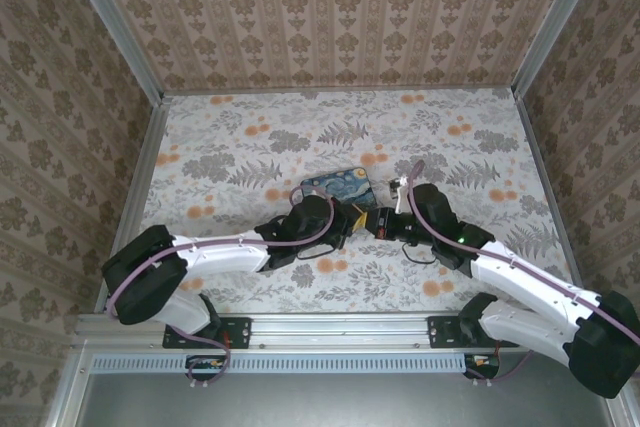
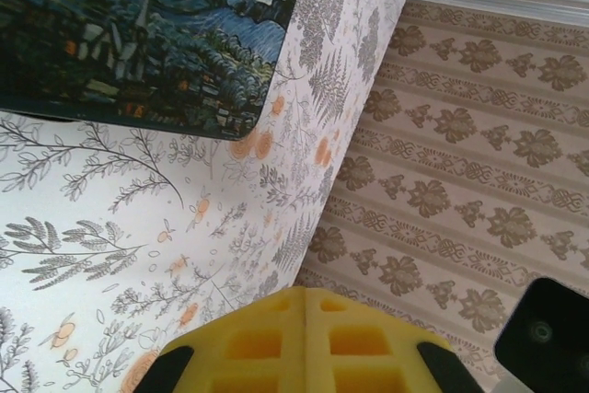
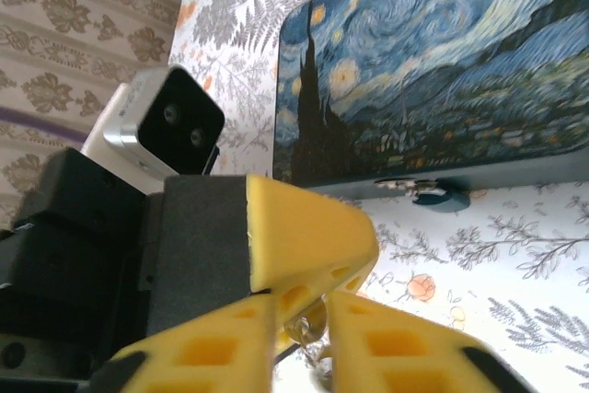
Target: Unlock a padlock with a key
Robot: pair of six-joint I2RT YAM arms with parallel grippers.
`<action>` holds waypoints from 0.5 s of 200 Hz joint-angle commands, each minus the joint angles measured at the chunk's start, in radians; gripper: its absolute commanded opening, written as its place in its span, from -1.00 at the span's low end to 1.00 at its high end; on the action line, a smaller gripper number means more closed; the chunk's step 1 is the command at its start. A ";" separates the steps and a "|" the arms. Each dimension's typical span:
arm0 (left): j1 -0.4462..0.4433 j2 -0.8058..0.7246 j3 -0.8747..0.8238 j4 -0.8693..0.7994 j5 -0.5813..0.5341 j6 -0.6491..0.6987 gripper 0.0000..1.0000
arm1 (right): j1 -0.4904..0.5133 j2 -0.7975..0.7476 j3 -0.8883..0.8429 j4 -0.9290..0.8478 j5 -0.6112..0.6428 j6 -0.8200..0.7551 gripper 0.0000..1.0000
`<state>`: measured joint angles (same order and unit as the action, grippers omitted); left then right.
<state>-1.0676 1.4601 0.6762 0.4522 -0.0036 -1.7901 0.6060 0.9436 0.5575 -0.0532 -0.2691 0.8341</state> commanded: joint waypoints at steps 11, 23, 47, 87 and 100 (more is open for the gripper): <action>0.010 -0.018 0.001 -0.079 -0.024 0.137 -1.00 | -0.068 -0.083 -0.012 -0.006 -0.010 0.023 -0.38; 0.019 -0.044 0.022 -0.149 -0.043 0.217 -1.00 | -0.086 -0.088 -0.013 -0.013 -0.026 0.026 -0.25; 0.043 -0.102 0.047 -0.225 -0.084 0.407 -1.00 | -0.123 -0.076 -0.029 0.016 -0.069 0.044 -0.03; 0.081 -0.163 0.097 -0.283 -0.117 0.753 -1.00 | -0.189 -0.027 -0.100 0.214 -0.195 0.155 0.16; 0.088 -0.165 0.104 -0.250 -0.109 0.862 -1.00 | -0.198 -0.020 -0.119 0.273 -0.222 0.184 0.21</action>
<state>-0.9936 1.3197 0.7395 0.2104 -0.0841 -1.2251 0.4274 0.9119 0.4732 0.0677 -0.3920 0.9318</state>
